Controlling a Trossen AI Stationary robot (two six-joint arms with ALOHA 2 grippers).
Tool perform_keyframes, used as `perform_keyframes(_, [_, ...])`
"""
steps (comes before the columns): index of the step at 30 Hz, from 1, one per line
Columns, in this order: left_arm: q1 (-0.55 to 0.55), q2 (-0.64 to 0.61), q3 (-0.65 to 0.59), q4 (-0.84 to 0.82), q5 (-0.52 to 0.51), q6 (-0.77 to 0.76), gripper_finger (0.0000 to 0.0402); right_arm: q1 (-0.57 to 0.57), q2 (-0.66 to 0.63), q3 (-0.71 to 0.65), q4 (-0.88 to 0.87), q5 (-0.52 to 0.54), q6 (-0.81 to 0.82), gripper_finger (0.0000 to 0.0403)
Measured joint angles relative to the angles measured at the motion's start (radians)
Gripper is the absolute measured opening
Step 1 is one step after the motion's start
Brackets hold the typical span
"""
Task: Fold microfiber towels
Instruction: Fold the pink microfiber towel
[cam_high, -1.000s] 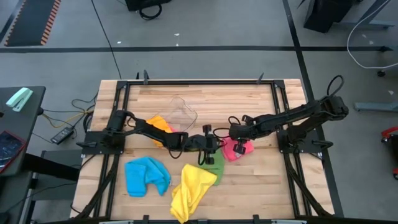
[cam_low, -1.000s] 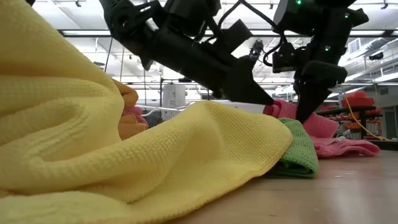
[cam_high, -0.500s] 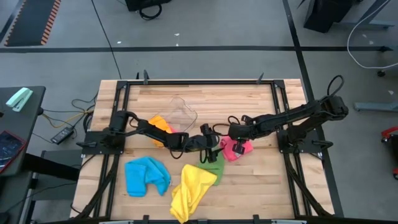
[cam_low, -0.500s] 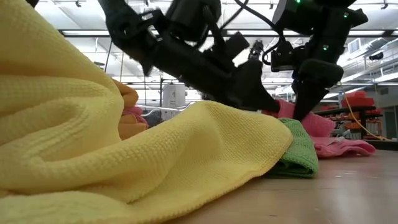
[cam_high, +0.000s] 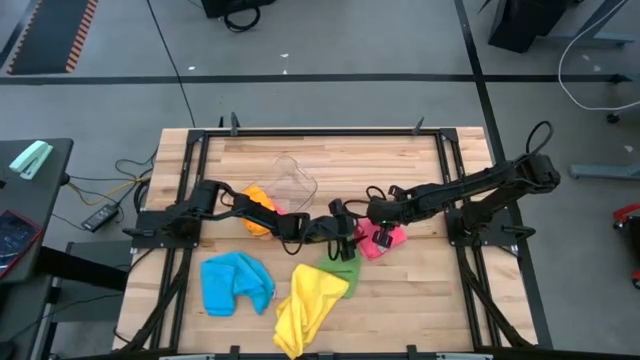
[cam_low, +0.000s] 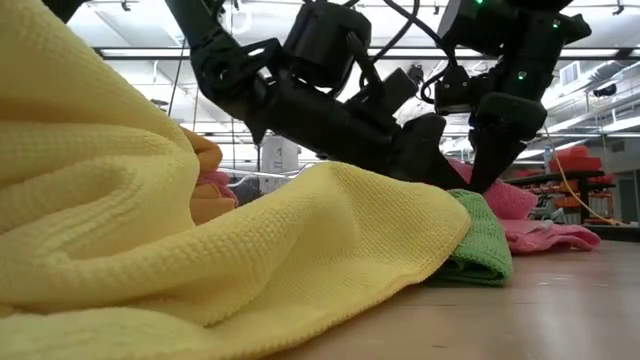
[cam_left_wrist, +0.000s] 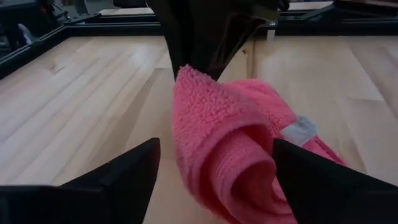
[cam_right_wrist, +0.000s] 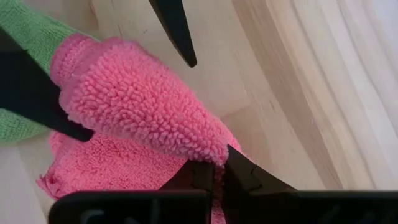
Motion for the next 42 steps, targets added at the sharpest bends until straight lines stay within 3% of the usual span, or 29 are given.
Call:
perform_keyframes(5, [0.011,-0.002,0.001,-0.050,-0.035,0.012,0.0237,0.000,0.000,0.000,-0.003,-0.009,0.000,0.0018])
perform_keyframes(10, [0.017,-0.023,0.000,-0.120,-0.036,0.019,0.0127,0.000,0.000,0.000,-0.005,-0.039,-0.050,0.0024])
perform_keyframes(13, [0.020,-0.051,0.001,-0.153,0.009,0.060,0.0048,0.000,-0.003,0.000,-0.011,-0.053,-0.122,0.0040])
perform_keyframes(15, [0.026,-0.063,0.001,-0.169,0.063,0.088,0.0017,0.000,-0.013,0.000,-0.020,-0.063,-0.168,0.0057])
perform_keyframes(21, [0.066,-0.111,0.002,-0.268,0.199,0.111,0.0029,0.002,-0.079,0.000,-0.093,-0.063,-0.265,0.0122])
perform_keyframes(25, [0.084,-0.130,0.000,-0.324,0.295,0.120,0.0013,0.016,-0.144,0.000,-0.130,-0.061,-0.250,0.0171])
perform_keyframes(30, [0.086,-0.154,0.000,-0.406,0.324,0.161,0.0022,0.060,-0.200,-0.095,-0.004,-0.057,-0.216,0.0219])
perform_keyframes(38, [0.077,-0.172,0.001,-0.425,0.324,0.178,0.0013,0.107,-0.276,-0.300,0.279,0.137,-0.294,0.0245])
perform_keyframes(42, [0.077,-0.174,0.001,-0.413,0.323,0.183,0.0016,0.139,-0.298,-0.342,0.320,0.237,-0.359,0.0245])
